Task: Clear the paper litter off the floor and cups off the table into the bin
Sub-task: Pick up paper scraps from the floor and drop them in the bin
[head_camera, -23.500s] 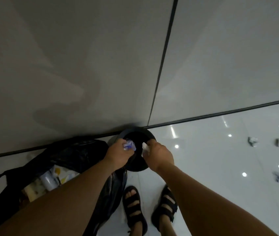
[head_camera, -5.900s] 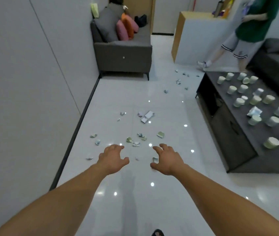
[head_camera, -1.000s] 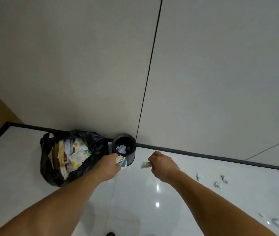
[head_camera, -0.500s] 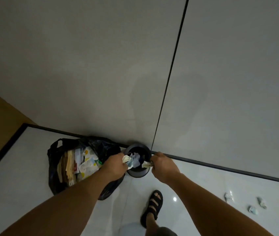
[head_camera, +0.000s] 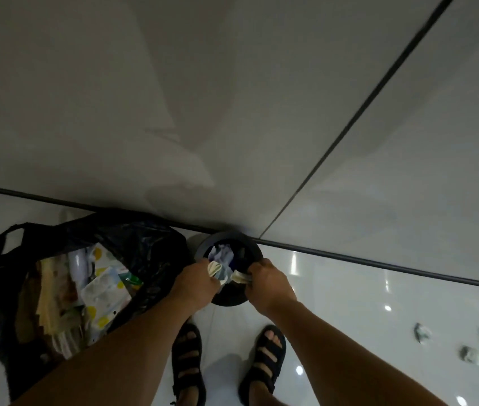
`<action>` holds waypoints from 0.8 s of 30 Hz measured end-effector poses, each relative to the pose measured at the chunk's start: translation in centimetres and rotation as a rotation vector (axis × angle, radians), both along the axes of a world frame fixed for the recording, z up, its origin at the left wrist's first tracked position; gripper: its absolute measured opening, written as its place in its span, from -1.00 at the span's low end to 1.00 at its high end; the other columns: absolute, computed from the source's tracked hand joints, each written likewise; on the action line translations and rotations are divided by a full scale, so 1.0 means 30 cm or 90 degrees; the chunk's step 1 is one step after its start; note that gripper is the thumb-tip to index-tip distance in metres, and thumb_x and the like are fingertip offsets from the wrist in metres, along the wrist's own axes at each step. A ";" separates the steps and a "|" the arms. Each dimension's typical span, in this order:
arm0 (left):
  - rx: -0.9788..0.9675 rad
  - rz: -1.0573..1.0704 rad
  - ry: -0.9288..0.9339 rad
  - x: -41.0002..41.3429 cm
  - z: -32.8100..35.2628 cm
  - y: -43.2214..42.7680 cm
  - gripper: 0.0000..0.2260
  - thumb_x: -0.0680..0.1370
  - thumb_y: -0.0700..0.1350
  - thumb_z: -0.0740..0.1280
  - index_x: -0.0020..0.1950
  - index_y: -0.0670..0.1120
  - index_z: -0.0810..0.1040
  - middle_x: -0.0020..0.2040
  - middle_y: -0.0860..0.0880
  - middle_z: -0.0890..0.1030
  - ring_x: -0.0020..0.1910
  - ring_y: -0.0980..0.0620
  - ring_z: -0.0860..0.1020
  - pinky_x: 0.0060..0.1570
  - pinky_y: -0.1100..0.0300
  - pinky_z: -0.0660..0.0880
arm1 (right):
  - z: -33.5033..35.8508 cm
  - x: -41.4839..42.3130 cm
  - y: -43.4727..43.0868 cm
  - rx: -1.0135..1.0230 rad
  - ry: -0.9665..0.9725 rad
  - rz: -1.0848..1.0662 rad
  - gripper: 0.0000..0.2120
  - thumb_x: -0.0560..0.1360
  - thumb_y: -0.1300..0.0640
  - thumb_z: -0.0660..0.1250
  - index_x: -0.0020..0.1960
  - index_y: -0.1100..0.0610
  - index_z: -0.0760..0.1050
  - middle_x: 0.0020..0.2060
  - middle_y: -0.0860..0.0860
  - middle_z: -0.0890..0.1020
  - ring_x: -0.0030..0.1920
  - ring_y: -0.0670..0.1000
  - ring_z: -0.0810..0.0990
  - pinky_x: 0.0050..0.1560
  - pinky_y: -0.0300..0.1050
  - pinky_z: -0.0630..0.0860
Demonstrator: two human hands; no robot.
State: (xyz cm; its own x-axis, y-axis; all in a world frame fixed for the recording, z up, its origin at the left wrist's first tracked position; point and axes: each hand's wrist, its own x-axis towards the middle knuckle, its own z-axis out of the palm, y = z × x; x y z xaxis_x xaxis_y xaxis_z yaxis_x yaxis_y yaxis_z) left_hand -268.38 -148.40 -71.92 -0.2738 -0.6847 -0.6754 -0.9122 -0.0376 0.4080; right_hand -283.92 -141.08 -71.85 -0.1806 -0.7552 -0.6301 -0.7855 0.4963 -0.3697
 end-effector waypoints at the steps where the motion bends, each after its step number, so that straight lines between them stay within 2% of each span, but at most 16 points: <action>1: 0.012 0.006 0.003 -0.001 -0.052 -0.009 -0.71 0.54 -0.08 0.32 0.21 -0.14 0.44 0.14 -0.14 0.56 0.10 -0.12 0.53 0.04 0.11 0.48 | -0.053 0.003 -0.008 0.009 -0.008 -0.014 -0.65 0.56 0.10 0.32 0.32 0.11 0.42 0.25 0.09 0.48 0.15 0.09 0.56 0.21 -0.09 0.52; 3: 0.044 0.004 0.019 0.000 -0.175 -0.016 -0.65 0.53 -0.05 0.34 0.28 -0.12 0.41 0.17 -0.13 0.57 0.13 -0.12 0.54 0.09 0.08 0.49 | -0.167 0.016 -0.017 0.023 -0.031 -0.050 -0.63 0.55 0.09 0.34 0.33 0.09 0.41 0.25 0.07 0.48 0.15 0.09 0.56 0.21 -0.08 0.52; 6: 0.098 0.014 0.047 0.017 -0.261 -0.017 -0.51 0.54 -0.05 0.34 0.43 -0.08 0.29 0.28 -0.13 0.51 0.25 -0.13 0.49 0.08 0.18 0.40 | -0.255 0.030 -0.015 0.009 -0.063 -0.107 -0.53 0.50 0.06 0.39 0.38 0.05 0.36 0.28 0.05 0.46 0.19 0.09 0.54 0.20 -0.09 0.52; 9: 0.111 -0.011 0.034 0.053 -0.229 -0.014 -0.56 0.53 -0.08 0.33 0.38 -0.10 0.33 0.23 -0.13 0.50 0.21 -0.15 0.49 0.15 0.13 0.43 | -0.227 0.035 0.016 0.015 -0.076 -0.136 -0.43 0.48 0.04 0.39 0.44 0.04 0.31 0.34 0.04 0.42 0.23 0.10 0.52 0.20 -0.09 0.49; 13: 0.111 -0.071 0.033 0.060 -0.054 -0.040 -0.65 0.51 -0.06 0.32 0.28 -0.06 0.40 0.20 -0.09 0.52 0.14 -0.12 0.51 0.17 -0.01 0.48 | -0.075 0.009 0.063 0.042 -0.041 -0.149 -0.38 0.47 -0.04 0.38 0.47 -0.01 0.26 0.38 0.00 0.39 0.28 0.06 0.45 0.24 -0.08 0.46; 15: 0.093 -0.114 0.041 0.034 0.068 -0.051 -0.59 0.52 -0.03 0.32 0.34 -0.05 0.36 0.27 -0.10 0.49 0.18 -0.12 0.49 0.21 0.06 0.44 | 0.043 -0.002 0.088 0.039 -0.025 -0.168 -0.35 0.48 -0.06 0.39 0.49 -0.02 0.23 0.42 -0.01 0.34 0.35 0.06 0.40 0.28 -0.06 0.42; 17: 0.062 -0.165 0.037 0.001 0.205 -0.055 -0.52 0.54 0.00 0.30 0.42 -0.07 0.29 0.31 -0.12 0.45 0.22 -0.14 0.47 0.17 0.13 0.42 | 0.173 -0.008 0.122 0.032 -0.010 -0.192 -0.32 0.49 -0.08 0.39 0.52 -0.02 0.19 0.48 0.00 0.27 0.42 0.07 0.33 0.34 -0.02 0.38; 20: 0.029 -0.219 0.066 -0.047 0.402 -0.031 -0.58 0.52 -0.02 0.31 0.34 -0.13 0.37 0.26 -0.14 0.46 0.17 -0.11 0.47 0.15 0.03 0.46 | 0.372 -0.005 0.210 0.027 0.004 -0.245 -0.31 0.51 -0.10 0.36 0.54 -0.02 0.17 0.52 0.01 0.21 0.47 0.08 0.27 0.39 0.02 0.35; 22: 0.021 -0.273 0.062 -0.086 0.514 -0.005 -0.54 0.52 0.00 0.31 0.37 -0.13 0.37 0.33 -0.13 0.43 0.25 -0.10 0.44 0.23 -0.01 0.42 | 0.487 -0.004 0.288 0.015 0.016 -0.292 -0.32 0.51 -0.10 0.35 0.54 -0.02 0.16 0.53 0.00 0.19 0.47 0.08 0.27 0.38 0.02 0.35; 24: 0.016 -0.328 0.055 -0.126 0.616 0.034 -0.45 0.52 0.04 0.31 0.47 -0.08 0.27 0.44 -0.09 0.34 0.37 -0.08 0.36 0.36 0.00 0.32 | 0.591 -0.004 0.385 0.009 0.030 -0.336 -0.32 0.51 -0.11 0.34 0.54 -0.02 0.16 0.53 -0.01 0.18 0.46 0.07 0.26 0.36 0.01 0.37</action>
